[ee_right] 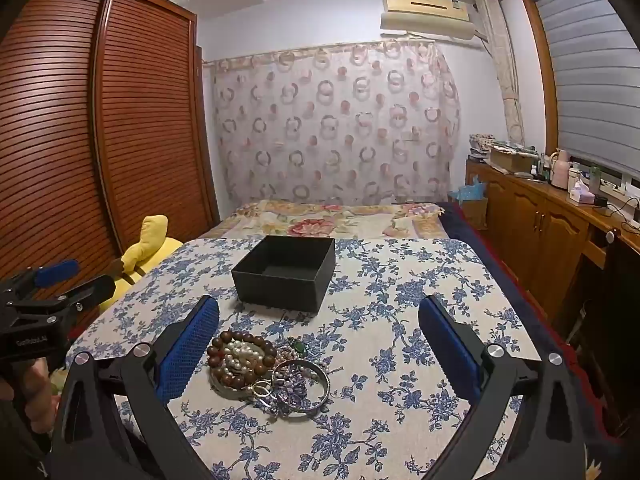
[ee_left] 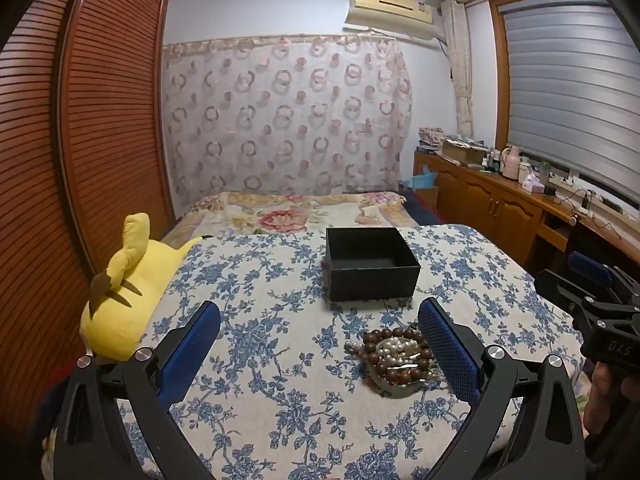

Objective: Organize jewelry

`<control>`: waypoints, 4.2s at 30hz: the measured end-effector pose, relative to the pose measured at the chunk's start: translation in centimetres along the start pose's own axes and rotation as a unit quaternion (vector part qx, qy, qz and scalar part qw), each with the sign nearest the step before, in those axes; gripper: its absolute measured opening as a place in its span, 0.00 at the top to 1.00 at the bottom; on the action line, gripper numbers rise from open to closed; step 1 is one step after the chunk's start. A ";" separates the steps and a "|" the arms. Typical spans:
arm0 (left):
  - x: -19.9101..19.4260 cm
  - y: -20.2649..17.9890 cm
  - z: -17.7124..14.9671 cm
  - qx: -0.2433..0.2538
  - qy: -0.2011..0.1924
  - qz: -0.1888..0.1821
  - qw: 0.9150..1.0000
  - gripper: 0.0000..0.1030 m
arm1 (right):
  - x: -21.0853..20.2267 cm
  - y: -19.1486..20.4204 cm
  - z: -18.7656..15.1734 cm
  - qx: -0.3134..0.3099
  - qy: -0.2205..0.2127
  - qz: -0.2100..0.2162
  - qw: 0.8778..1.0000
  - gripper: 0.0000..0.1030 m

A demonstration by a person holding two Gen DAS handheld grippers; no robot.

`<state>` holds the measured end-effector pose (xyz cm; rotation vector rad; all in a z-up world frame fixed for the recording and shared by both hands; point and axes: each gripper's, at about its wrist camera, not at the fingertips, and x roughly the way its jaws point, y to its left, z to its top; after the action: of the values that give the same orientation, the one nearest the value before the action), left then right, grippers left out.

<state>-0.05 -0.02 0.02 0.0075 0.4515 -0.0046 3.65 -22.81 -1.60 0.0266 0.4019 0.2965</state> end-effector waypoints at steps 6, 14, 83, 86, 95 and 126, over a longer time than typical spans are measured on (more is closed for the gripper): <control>-0.1 0.0 0.0 0.000 0.000 0.000 1.000 0.07 | 0.0 0.1 0.0 0.000 0.000 0.000 1.000 0.02; -0.1 0.1 0.0 -0.001 0.000 0.000 1.000 0.07 | 0.1 0.1 0.0 -0.001 0.002 0.001 1.000 0.02; 2.4 0.6 -2.0 -0.005 0.038 -0.018 0.999 0.07 | 3.1 -1.3 -2.4 -0.013 0.059 0.037 0.998 0.18; 3.5 0.7 -2.8 -0.007 0.054 -0.026 0.998 0.07 | 4.3 -1.3 -3.2 -0.024 0.080 0.054 0.995 0.19; 6.0 1.1 -4.6 -0.011 0.088 -0.042 0.995 0.07 | 8.1 -0.7 -5.3 -0.042 0.151 0.097 0.983 0.25; 12.2 -1.1 -4.2 -0.001 0.154 -0.148 0.977 0.25 | 10.6 -2.9 -4.6 -0.007 0.178 0.105 0.978 0.41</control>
<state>9.08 -1.09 -9.09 -0.0626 0.7599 -0.2986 11.99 -22.69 -10.18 0.0016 0.7555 0.5155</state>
